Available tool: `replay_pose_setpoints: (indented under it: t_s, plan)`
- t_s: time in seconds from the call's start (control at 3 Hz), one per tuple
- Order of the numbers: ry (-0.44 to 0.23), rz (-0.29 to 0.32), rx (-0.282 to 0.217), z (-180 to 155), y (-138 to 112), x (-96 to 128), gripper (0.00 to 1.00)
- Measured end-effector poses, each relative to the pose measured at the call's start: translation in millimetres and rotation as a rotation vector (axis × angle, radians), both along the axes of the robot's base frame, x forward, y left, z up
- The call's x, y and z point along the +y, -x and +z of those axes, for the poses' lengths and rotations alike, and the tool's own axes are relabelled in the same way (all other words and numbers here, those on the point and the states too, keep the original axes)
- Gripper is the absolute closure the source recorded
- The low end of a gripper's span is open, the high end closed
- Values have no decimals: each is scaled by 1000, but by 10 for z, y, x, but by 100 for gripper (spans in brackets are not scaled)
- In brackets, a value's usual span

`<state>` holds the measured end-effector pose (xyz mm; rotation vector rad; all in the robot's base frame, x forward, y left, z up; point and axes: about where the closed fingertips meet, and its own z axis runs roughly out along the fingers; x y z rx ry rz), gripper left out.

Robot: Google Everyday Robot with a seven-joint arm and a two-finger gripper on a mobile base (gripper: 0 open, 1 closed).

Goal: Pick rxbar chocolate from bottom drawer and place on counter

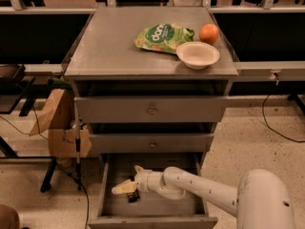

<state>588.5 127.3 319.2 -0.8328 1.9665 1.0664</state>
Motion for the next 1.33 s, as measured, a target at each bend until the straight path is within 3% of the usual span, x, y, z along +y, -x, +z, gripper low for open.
replay_pose_setpoints:
  t_s: [0.33, 0.67, 1.0, 1.33]
  plan:
    - [3, 3, -12, -18, -15, -3, 0]
    - [41, 7, -65, -232, -106, -16, 0]
    - [94, -9, -98, -665, -314, -54, 0]
    - [217, 9, -132, -1053, -553, -34, 0]
